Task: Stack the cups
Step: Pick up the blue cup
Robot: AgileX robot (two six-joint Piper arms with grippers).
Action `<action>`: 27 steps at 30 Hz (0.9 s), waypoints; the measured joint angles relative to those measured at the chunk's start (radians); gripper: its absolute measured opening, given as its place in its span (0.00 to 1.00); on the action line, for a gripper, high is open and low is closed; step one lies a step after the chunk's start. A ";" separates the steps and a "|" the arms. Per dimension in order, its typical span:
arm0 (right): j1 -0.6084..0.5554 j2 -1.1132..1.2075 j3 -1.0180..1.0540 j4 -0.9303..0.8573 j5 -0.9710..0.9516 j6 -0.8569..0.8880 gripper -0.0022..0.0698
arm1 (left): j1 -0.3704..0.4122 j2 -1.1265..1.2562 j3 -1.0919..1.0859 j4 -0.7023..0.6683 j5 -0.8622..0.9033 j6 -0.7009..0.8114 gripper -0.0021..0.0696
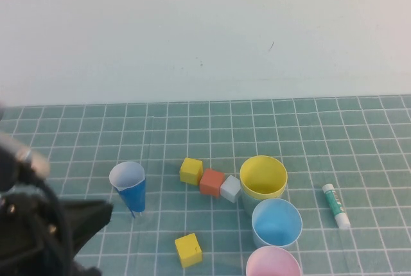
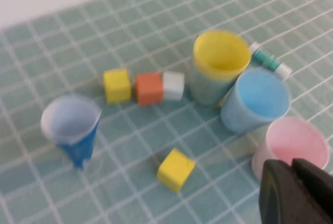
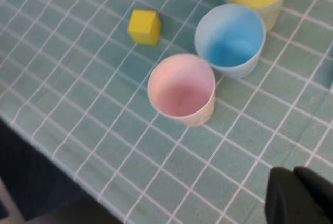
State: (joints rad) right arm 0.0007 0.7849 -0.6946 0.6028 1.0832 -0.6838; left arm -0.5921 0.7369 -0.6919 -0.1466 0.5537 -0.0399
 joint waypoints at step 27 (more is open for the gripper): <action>0.484 0.527 -0.199 -0.335 -0.170 0.207 0.03 | 0.000 -0.464 0.116 0.167 0.335 -0.128 0.03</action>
State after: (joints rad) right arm 0.4850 1.3123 -0.8938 0.2682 0.9128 -0.4764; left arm -0.5921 0.2732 -0.5756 0.0207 0.8889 -0.1676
